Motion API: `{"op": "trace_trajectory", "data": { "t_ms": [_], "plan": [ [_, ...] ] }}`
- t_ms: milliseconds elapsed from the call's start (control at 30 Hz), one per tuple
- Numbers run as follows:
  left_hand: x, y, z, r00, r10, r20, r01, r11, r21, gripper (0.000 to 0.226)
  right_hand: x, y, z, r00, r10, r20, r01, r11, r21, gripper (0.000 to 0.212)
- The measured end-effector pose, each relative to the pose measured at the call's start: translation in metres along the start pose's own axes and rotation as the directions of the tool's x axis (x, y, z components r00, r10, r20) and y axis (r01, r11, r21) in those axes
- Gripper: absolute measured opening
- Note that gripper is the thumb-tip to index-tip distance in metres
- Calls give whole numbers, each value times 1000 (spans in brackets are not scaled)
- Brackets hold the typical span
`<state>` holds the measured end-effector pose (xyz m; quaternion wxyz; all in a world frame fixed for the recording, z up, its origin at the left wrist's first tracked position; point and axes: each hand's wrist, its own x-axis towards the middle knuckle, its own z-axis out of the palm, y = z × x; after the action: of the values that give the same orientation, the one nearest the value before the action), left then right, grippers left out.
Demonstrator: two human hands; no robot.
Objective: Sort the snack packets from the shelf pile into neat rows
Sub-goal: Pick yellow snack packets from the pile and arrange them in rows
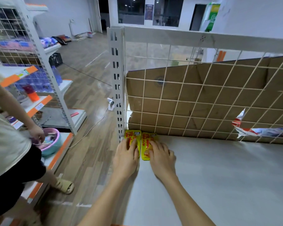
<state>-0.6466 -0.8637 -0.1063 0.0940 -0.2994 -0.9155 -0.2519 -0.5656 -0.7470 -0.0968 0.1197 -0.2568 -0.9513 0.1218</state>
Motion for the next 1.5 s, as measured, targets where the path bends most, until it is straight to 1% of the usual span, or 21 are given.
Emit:
{"op": "trace_trajectory", "data": {
  "t_ms": [33, 100, 200, 267, 367, 467, 567, 633, 667, 733, 800, 833, 933, 1033, 1167, 1233, 1267, 1400, 1500],
  "plan": [
    [0, 0, -1, 1000, 4, 12, -4, 1000, 2, 60, 1, 0, 2, 1000, 0, 6, 0, 1000, -11, 67],
    [-1, 1, -2, 999, -4, 32, 4, 1000, 2, 61, 2, -2, 3, 1000, 8, 10, -7, 999, -40, 59],
    [0, 3, 0, 999, -24, 38, 24, 1000, 4, 48, 2, -3, 0, 999, 17, 42, -14, 998, -69, 44],
    [1, 4, -1, 999, -23, 47, 23, 1000, 0, 45, 2, -4, -2, 997, 26, 70, -21, 997, -75, 43],
    [0, 3, -3, 995, -25, 98, 25, 1000, 8, 46, 1, -6, -4, 998, 27, 54, -25, 998, -50, 42],
    [1, 5, -9, 996, -32, 86, 39, 996, -78, 47, 0, -8, -8, 999, 36, 29, -36, 999, 1, 43],
    [0, 8, -16, 999, -46, 27, 51, 981, -187, 44, -9, -6, -18, 996, 87, 1, -87, 994, 66, 40],
    [-4, 10, -24, 1000, -17, 3, 18, 977, -213, 39, -18, 1, -26, 996, 87, -15, -87, 996, 23, 36],
    [-7, 11, -28, 1000, 21, 5, -20, 980, -200, 37, -24, 5, -30, 997, 74, -23, -74, 997, -1, 35],
    [-16, 16, -34, 985, 172, 3, -171, 978, -118, 35, -44, 15, -42, 993, 33, -114, -38, 998, -42, 39],
    [-31, 27, -38, 938, 346, 11, -345, 938, -37, 33, -73, 31, -54, 981, 37, -190, -51, 996, -70, 38],
    [-40, 35, -38, 912, 411, 14, -411, 912, -17, 35, -90, 39, -61, 979, 49, -198, -66, 995, -80, 37],
    [-69, 69, -33, 853, 519, 45, -519, 855, -26, 37, -144, 69, -81, 966, 110, -236, -130, 989, -70, 38],
    [-100, 119, -25, 778, 627, 37, -624, 779, -71, 37, -197, 100, -101, 940, 231, -252, -242, 970, -11, 41],
    [-146, 202, -5, 692, 718, 69, -705, 693, -151, 37, -262, 149, -126, 898, 373, -233, -376, 926, 33, 44],
    [-167, 243, 6, 636, 765, 106, -746, 644, -171, 38, -295, 179, -137, 867, 433, -247, -448, 894, -7, 40],
    [-176, 262, 11, 613, 781, 119, -761, 624, -179, 37, -311, 194, -144, 858, 450, -247, -470, 882, -25, 41],
    [-213, 340, 29, 526, 831, 180, -803, 555, -218, 35, -372, 249, -173, 824, 543, -163, -554, 833, -23, 47],
    [-238, 398, 43, 446, 869, 212, -838, 489, -242, 36, -413, 287, -190, 746, 627, -226, -648, 761, -29, 40]
  ]
}}
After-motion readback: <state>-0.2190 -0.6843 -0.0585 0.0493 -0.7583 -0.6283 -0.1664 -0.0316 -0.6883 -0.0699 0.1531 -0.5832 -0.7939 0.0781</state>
